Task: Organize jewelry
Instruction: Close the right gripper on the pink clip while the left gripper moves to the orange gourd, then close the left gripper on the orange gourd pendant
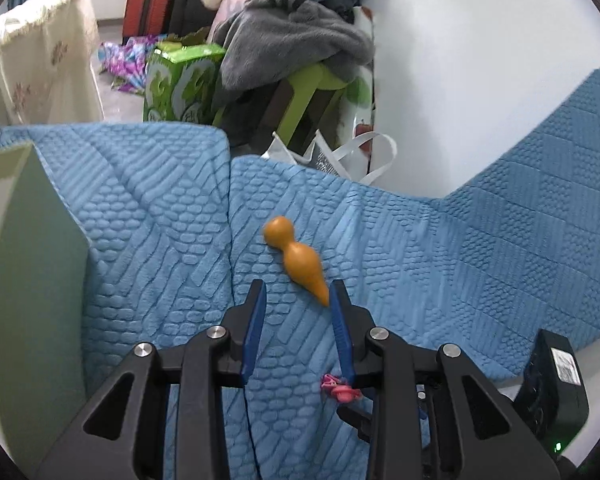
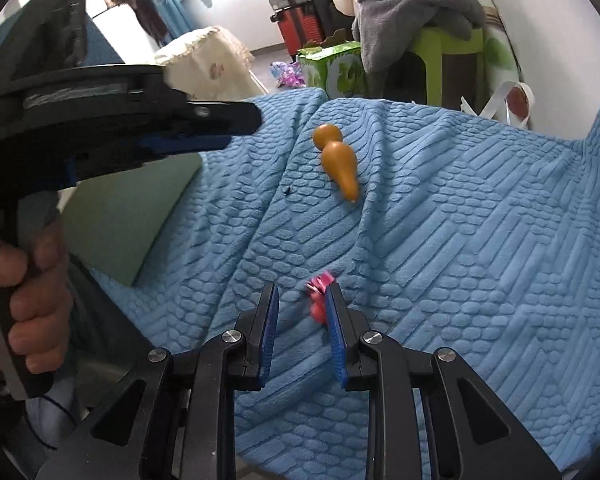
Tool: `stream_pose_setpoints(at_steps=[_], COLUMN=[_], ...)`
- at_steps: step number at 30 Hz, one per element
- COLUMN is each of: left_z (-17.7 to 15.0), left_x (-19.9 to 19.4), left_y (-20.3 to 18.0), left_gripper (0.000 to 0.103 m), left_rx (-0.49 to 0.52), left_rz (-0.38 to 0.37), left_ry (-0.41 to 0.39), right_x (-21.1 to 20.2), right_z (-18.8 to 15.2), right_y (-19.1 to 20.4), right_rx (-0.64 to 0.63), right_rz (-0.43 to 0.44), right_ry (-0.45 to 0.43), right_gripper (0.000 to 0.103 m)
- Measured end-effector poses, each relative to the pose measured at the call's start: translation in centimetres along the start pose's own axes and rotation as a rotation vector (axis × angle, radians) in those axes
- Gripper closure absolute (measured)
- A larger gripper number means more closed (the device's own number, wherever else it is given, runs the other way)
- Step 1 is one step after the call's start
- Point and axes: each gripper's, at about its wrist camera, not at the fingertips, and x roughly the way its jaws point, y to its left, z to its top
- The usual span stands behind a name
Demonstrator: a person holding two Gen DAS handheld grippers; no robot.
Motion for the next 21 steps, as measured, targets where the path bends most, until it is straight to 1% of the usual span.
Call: stream_pose_setpoints(at_steps=[5, 8, 10, 13, 15, 17, 21], left_z=[0.1, 0.3, 0.4, 0.5, 0.6, 0.6, 0.8], left_x=[1.9, 2.7, 3.2, 3.8, 4.2, 4.8, 5.6], left_y=[0.1, 0.1, 0.1, 0.1, -0.1, 0.0, -0.1], left_gripper=[0.07, 0.07, 0.07, 0.07, 0.07, 0.07, 0.07], left_rx=[-0.007, -0.009, -0.012, -0.021, -0.02, -0.03, -0.041], left_rz=[-0.021, -0.034, -0.035, -0.046, -0.047, -0.029, -0.013], left_ry=[0.017, 0.021, 0.021, 0.025, 0.028, 0.029, 0.031], right_x=[1.2, 1.6, 1.6, 1.5, 0.7, 0.2, -0.2], right_z=[-0.1, 0.1, 0.1, 0.1, 0.1, 0.4, 0.5], right_y=[0.0, -0.4, -0.6, -0.9, -1.0, -1.3, -2.7], right_rx=[-0.031, -0.025, -0.016, 0.0, 0.009, 0.018, 0.079], right_rz=[-0.062, -0.063, -0.059, -0.042, -0.035, -0.047, -0.064], right_ry=[0.026, 0.029, 0.021, 0.017, -0.016, -0.038, -0.044], right_gripper=[0.081, 0.082, 0.086, 0.086, 0.087, 0.086, 0.086])
